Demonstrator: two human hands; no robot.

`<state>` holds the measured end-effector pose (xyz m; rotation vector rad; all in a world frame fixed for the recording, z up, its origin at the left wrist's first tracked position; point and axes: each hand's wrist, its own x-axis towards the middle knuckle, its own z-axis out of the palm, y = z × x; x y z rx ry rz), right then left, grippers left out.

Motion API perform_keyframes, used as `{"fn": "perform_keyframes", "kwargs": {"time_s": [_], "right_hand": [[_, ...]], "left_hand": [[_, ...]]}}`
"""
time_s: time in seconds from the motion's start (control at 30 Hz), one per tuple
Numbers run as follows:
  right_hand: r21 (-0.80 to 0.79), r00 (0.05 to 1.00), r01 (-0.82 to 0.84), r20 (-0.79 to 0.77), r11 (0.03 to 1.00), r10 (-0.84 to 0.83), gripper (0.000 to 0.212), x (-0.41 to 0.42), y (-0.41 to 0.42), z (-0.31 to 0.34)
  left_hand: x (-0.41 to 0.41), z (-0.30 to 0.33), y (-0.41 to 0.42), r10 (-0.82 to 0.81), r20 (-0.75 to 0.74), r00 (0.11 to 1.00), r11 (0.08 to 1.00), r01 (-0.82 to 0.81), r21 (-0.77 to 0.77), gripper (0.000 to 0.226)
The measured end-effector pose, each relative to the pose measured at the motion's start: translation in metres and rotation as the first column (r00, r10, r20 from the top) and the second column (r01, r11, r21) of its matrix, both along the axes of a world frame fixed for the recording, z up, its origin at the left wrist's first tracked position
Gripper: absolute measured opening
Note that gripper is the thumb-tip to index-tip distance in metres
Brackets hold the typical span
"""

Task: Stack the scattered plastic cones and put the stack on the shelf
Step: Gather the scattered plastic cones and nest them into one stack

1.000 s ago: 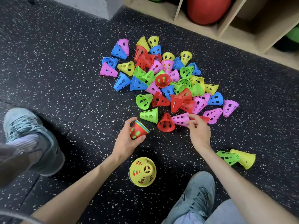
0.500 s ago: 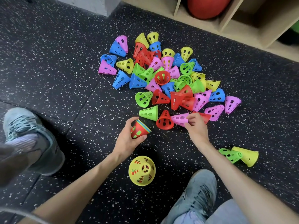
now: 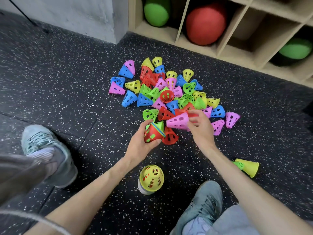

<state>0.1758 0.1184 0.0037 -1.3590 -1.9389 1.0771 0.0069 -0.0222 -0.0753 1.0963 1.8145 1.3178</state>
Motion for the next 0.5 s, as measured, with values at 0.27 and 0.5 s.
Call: {"fn": "perform_keyframes", "kwargs": {"time_s": [0.27,0.5], "right_hand": [[-0.058,0.949,-0.312,-0.058,0.948,0.309,0.031,-0.017,-0.046,0.059],[-0.183,0.918,-0.376,-0.210,0.909,0.337,0.033,-0.013,-0.082,0.089]], "left_hand": [[0.002,0.054,-0.019,-0.024,-0.079,0.997,0.989,0.035,0.147,0.075],[-0.022,0.106,-0.042,-0.211,-0.149,0.966,0.976,0.217,0.021,0.074]]}}
